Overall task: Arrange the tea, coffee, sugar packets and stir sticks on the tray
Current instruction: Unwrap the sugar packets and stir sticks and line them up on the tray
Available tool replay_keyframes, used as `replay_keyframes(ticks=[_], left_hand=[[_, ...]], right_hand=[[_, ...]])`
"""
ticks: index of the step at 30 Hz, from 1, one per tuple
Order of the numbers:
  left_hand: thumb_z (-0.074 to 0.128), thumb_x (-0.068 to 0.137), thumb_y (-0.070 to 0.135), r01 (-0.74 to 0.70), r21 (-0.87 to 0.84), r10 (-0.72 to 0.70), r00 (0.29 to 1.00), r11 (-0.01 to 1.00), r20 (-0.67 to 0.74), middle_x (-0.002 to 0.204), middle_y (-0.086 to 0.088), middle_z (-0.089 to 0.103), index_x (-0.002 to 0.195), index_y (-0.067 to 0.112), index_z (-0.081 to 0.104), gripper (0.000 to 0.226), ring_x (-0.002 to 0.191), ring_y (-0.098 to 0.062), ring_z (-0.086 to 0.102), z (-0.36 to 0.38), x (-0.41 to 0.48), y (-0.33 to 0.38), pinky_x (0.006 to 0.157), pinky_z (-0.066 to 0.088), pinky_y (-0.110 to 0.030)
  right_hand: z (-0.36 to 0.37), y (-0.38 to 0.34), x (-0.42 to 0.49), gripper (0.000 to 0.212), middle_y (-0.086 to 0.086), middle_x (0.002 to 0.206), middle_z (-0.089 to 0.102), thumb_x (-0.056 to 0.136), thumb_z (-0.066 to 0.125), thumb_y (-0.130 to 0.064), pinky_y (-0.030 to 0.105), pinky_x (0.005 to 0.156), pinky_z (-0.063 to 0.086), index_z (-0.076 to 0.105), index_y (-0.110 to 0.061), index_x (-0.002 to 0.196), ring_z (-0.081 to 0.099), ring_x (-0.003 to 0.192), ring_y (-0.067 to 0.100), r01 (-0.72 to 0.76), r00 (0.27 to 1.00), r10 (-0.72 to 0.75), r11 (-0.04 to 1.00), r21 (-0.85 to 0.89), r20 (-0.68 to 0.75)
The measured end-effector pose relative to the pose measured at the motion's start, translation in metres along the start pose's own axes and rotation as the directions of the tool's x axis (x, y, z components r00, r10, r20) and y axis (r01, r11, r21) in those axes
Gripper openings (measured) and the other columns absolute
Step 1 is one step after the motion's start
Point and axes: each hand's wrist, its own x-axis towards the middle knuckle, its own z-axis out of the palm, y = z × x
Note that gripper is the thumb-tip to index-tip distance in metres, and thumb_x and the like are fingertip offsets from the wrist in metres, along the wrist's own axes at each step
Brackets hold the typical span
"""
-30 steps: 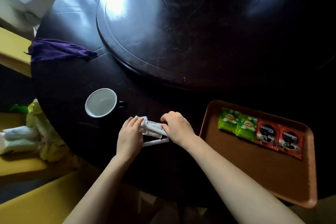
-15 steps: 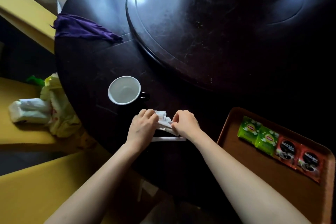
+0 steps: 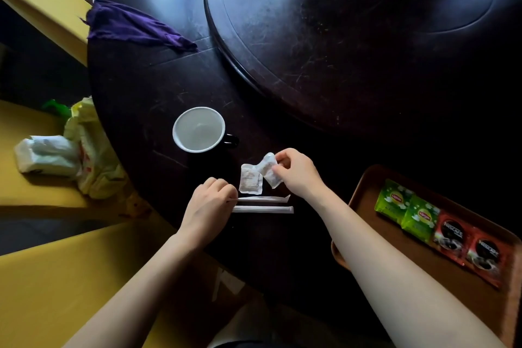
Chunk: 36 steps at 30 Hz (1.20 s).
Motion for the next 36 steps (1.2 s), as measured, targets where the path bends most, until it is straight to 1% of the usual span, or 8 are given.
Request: replay_keyframes(ticks=[3, 7, 12, 16, 20, 25, 29, 36], left_hand=[[0.050, 0.075, 0.031, 0.047, 0.008, -0.047, 0.997, 0.999, 0.061, 0.081, -0.001, 0.063, 0.086, 0.018, 0.062, 0.021, 0.076, -0.025, 0.059, 0.005, -0.007, 0.005, 0.062, 0.052, -0.040], [0.079, 0.056, 0.031, 0.046, 0.110, -0.060, 0.989, 0.993, 0.132, 0.073, 0.000, 0.061, 0.078, 0.019, 0.060, 0.031, 0.070, -0.024, 0.061, 0.008, -0.004, 0.014, 0.055, 0.049, -0.033], [0.065, 0.075, 0.029, 0.098, 0.025, -0.101, 0.970, 0.995, 0.223, 0.082, -0.004, 0.061, 0.087, 0.015, 0.055, 0.021, 0.082, -0.028, 0.057, 0.013, 0.000, 0.013, 0.068, 0.044, -0.038], [0.050, 0.089, 0.028, 0.126, -0.031, -0.108, 0.933, 0.992, 0.344, 0.097, -0.008, 0.058, 0.095, 0.013, 0.053, 0.017, 0.095, -0.026, 0.050, 0.007, 0.002, 0.015, 0.081, 0.044, -0.039], [0.047, 0.092, 0.028, 0.111, -0.041, -0.085, 0.908, 0.993, 0.410, 0.098, -0.012, 0.055, 0.098, 0.008, 0.056, 0.023, 0.095, -0.029, 0.051, 0.001, 0.000, 0.014, 0.080, 0.045, -0.039], [0.056, 0.085, 0.035, 0.125, -0.001, -0.116, 0.925, 0.992, 0.362, 0.093, -0.004, 0.050, 0.093, 0.010, 0.052, 0.026, 0.093, -0.024, 0.051, 0.003, -0.003, 0.027, 0.076, 0.046, -0.039], [0.047, 0.089, 0.026, 0.159, 0.033, -0.160, 0.919, 0.987, 0.361, 0.092, -0.005, 0.053, 0.092, 0.012, 0.051, 0.015, 0.094, -0.026, 0.055, 0.006, -0.002, 0.040, 0.076, 0.046, -0.039], [0.044, 0.083, 0.013, 0.204, 0.102, -0.228, 0.875, 0.974, 0.427, 0.101, -0.012, 0.061, 0.086, 0.014, 0.047, 0.005, 0.095, -0.033, 0.058, 0.001, 0.013, 0.052, 0.074, 0.044, -0.039]], right_hand=[[0.017, -0.005, 0.005, 0.022, 0.002, 0.095, 0.061, 0.083, 0.057, -0.016, 0.029, 0.077, 0.047, 0.059, -0.012, 0.104, 0.058, 0.090, 0.018, 0.013, 0.999, -0.010, 0.998, -0.058, 0.050], [0.047, -0.005, 0.007, 0.036, 0.013, 0.120, 0.049, 0.083, 0.060, -0.025, 0.041, 0.095, 0.043, 0.051, -0.010, 0.114, 0.045, 0.113, 0.029, 0.029, 0.999, -0.040, 0.938, -0.346, -0.024], [0.054, -0.013, 0.011, 0.037, 0.014, 0.123, 0.047, 0.084, 0.059, -0.020, 0.041, 0.095, 0.041, 0.046, -0.008, 0.116, 0.046, 0.115, 0.031, 0.054, 0.998, -0.066, 0.892, -0.449, -0.010], [0.049, -0.015, 0.017, 0.033, 0.013, 0.116, 0.058, 0.081, 0.058, -0.021, 0.042, 0.089, 0.047, 0.052, -0.007, 0.109, 0.054, 0.109, 0.032, -0.026, 0.998, 0.043, 0.920, -0.392, 0.036], [0.038, -0.009, 0.012, 0.016, 0.008, 0.100, 0.058, 0.077, 0.058, -0.021, 0.035, 0.068, 0.044, 0.053, -0.011, 0.089, 0.056, 0.093, 0.027, -0.019, 1.000, 0.022, 0.968, -0.250, 0.008], [0.011, -0.002, 0.001, 0.009, 0.003, 0.081, 0.056, 0.079, 0.055, -0.015, 0.033, 0.063, 0.044, 0.046, -0.015, 0.081, 0.054, 0.076, 0.020, -0.001, 0.997, -0.006, 0.996, -0.089, -0.083], [-0.012, 0.004, -0.010, 0.013, -0.004, 0.069, 0.049, 0.078, 0.058, -0.016, 0.024, 0.054, 0.038, 0.046, -0.014, 0.077, 0.048, 0.066, 0.014, 0.001, 0.991, 0.000, 1.000, 0.006, -0.135], [-0.039, 0.023, -0.027, 0.021, 0.009, 0.090, 0.064, 0.076, 0.066, -0.012, 0.031, 0.074, 0.050, 0.060, -0.001, 0.093, 0.061, 0.085, 0.021, -0.058, 0.990, 0.090, 0.961, 0.271, -0.109]])
